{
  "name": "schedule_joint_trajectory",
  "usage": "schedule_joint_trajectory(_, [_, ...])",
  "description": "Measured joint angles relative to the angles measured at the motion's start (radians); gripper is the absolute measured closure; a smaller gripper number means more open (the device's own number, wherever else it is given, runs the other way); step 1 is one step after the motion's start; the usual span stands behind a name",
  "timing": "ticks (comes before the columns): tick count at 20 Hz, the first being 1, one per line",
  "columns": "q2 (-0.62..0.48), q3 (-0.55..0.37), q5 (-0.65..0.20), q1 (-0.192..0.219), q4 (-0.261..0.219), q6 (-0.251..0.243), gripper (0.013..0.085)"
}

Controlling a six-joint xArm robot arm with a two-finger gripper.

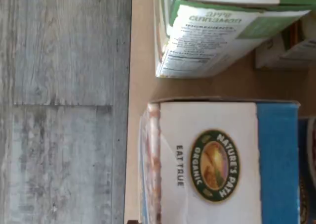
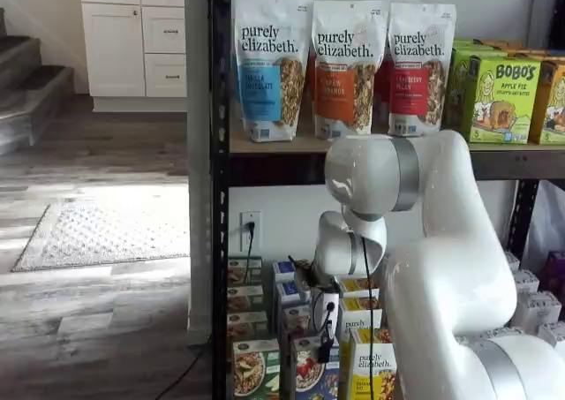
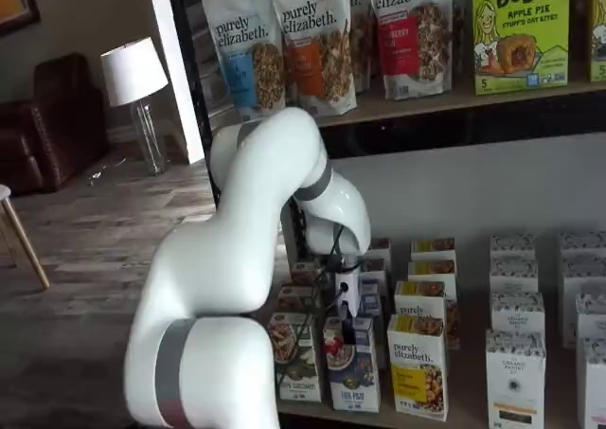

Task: Pick up the blue and white box that is on the bottom shelf, the second box from the left

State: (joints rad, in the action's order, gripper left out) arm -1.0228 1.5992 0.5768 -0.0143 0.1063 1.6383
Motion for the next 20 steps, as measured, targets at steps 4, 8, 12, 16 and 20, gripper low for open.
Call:
schedule_joint_trajectory(4, [-0.017,0.027,0.029,-0.003,-0.032,-0.03,0.013])
schedule_joint_trajectory(8, [-0.033,0.046,0.049,-0.007,-0.049,-0.049,0.013])
schedule_joint_trajectory(12, [-0.042,0.053,0.052,-0.011,-0.059,-0.061,0.013])
schedule_joint_trajectory(16, [-0.047,0.057,0.054,-0.011,-0.048,-0.052,0.013])
schedule_joint_trajectory(20, [-0.046,0.055,0.056,-0.009,-0.042,-0.045,0.025])
